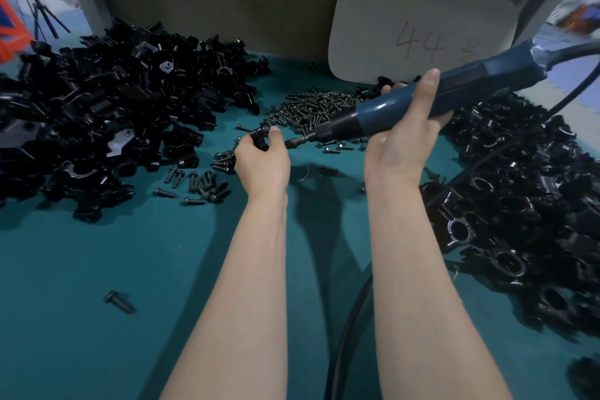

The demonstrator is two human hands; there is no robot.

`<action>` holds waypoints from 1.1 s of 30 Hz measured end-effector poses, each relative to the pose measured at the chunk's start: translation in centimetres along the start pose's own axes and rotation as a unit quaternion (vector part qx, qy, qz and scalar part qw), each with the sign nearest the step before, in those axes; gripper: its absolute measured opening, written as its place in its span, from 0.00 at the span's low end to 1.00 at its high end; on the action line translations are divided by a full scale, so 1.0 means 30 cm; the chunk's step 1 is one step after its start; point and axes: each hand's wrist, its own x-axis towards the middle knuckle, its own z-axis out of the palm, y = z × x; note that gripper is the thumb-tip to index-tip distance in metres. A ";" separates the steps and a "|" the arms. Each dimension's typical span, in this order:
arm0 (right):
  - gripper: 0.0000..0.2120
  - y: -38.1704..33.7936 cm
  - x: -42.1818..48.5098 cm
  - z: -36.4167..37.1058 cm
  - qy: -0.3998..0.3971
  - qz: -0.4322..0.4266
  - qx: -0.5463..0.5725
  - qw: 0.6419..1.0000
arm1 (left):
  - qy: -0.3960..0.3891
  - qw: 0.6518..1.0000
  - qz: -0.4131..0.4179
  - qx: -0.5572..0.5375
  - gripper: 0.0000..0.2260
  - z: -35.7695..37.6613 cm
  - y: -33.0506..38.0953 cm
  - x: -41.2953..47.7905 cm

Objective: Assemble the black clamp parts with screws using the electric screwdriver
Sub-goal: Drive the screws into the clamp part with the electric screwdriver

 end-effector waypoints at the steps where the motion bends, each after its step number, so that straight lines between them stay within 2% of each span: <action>1: 0.21 0.002 -0.001 -0.001 -0.001 0.000 -0.003 1.000 | 0.003 1.000 0.006 0.002 0.08 0.000 -0.002 0.002; 16: 0.23 0.017 -0.019 0.009 -0.006 -0.012 0.003 1.000 | 0.016 1.000 0.011 -0.011 0.07 -0.001 -0.017 0.015; 24: 0.20 0.019 -0.018 0.011 -0.004 -0.014 -0.007 1.000 | 0.015 1.000 0.019 -0.007 0.07 0.002 -0.019 0.011; 33: 0.24 0.017 -0.021 0.015 -0.008 -0.014 -0.027 1.000 | 0.002 1.000 0.006 -0.021 0.08 0.001 -0.012 0.010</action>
